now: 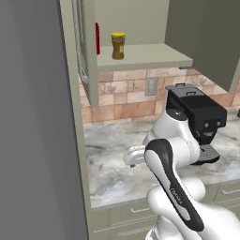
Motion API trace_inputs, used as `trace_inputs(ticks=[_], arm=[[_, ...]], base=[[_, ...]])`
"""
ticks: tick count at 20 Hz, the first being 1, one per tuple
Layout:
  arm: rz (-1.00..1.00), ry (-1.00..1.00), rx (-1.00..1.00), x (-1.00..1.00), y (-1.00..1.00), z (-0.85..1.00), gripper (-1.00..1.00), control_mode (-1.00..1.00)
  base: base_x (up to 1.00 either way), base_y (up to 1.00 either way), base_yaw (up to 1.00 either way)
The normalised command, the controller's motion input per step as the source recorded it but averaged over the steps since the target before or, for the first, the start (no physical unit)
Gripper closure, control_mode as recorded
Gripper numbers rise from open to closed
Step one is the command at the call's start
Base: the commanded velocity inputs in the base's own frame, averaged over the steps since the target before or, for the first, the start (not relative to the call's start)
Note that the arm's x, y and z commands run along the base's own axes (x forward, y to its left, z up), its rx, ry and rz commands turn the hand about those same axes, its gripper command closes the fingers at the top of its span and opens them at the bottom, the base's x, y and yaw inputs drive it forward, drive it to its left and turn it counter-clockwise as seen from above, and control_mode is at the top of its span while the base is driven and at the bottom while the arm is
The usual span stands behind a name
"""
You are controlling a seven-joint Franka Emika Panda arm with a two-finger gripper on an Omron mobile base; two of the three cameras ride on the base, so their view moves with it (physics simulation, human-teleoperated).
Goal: Collect the turmeric, ketchup, and shaker from the cabinet and place them next to the stove.
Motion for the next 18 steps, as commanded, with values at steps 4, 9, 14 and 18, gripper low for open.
trace_inputs(ticks=[4, 9, 14, 18], arm=[[0.00, -0.02, 0.05, 0.40, 0.01, 0.18, -1.00, -1.00], [0.00, -0.15, 0.06, 0.60, 0.00, 0.69, -1.00, -1.00], [0.00, -0.23, 0.04, 0.42, 0.00, 0.77, -1.00, -1.00], [0.00, -0.25, 0.01, 0.33, 0.00, 0.82, -1.00, -1.00]], base=[[0.44, 0.07, 0.00], [0.00, 0.00, 0.00], [0.00, 0.00, 0.00], [0.00, 0.00, 0.00]])
